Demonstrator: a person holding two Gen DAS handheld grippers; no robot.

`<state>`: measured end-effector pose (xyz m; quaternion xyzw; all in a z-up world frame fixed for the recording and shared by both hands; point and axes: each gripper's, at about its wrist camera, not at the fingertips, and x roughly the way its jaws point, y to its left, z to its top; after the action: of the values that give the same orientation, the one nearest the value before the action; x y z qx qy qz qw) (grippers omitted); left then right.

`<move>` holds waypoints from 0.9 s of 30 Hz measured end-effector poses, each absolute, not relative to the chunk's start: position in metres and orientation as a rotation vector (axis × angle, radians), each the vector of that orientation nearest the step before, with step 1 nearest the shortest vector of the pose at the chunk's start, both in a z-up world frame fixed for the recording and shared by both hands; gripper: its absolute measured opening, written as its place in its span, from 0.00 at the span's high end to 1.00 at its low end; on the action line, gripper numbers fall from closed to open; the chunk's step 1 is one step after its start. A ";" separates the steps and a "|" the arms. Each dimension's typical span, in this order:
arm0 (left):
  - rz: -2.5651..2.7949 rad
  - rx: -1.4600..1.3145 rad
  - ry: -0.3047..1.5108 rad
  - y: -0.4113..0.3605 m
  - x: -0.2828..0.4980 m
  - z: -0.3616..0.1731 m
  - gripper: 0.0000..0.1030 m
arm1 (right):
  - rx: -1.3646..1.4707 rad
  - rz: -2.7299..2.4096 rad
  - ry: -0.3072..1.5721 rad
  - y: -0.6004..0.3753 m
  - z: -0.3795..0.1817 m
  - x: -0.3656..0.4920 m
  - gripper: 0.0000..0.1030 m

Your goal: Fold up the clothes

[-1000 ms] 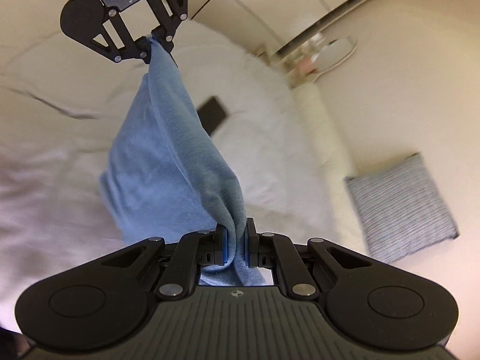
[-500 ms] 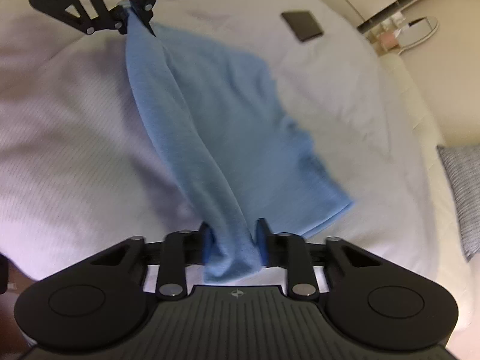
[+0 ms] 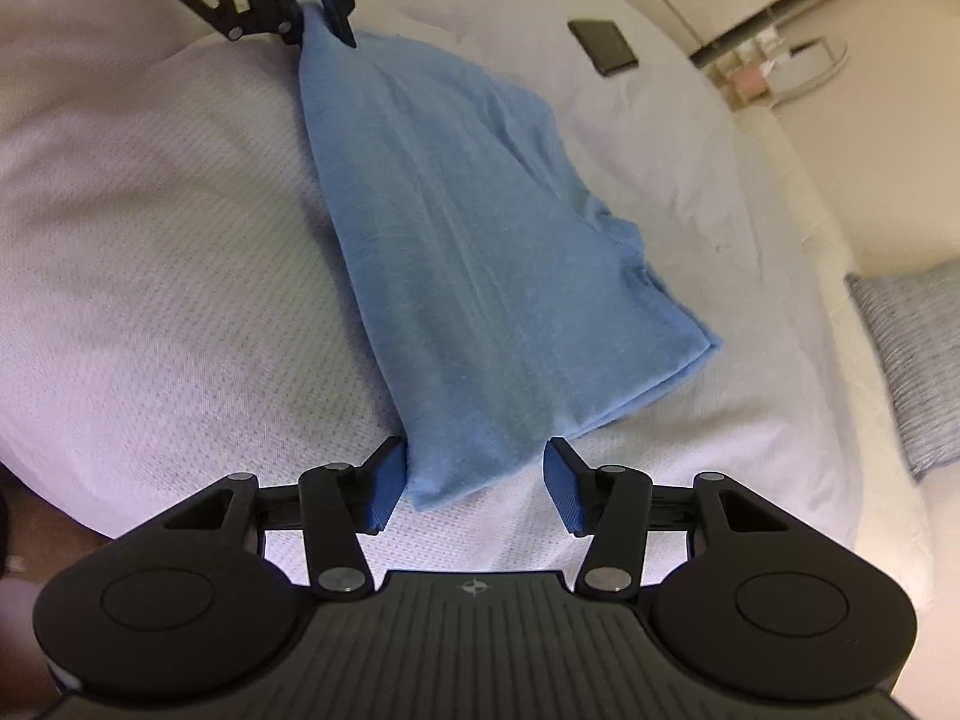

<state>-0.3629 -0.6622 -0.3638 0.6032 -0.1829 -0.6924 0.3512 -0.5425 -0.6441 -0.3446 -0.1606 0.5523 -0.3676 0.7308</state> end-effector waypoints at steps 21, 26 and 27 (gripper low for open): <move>-1.796 1.163 -0.585 -0.619 -0.342 -0.390 0.97 | -0.578 -1.138 1.081 -0.595 -0.413 -0.527 1.00; -1.770 1.147 -0.602 -0.615 -0.341 -0.392 0.97 | -0.616 -1.161 1.064 -0.587 -0.412 -0.524 1.00; -1.761 1.152 -0.608 -0.615 -0.341 -0.394 0.97 | -0.627 -1.162 1.063 -0.587 -0.412 -0.524 1.00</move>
<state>-0.3414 -0.6149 -0.3939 0.4674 -0.2469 -0.7147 0.4580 -0.5240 -0.5870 -0.4121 -0.2774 0.4701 -0.5138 0.6618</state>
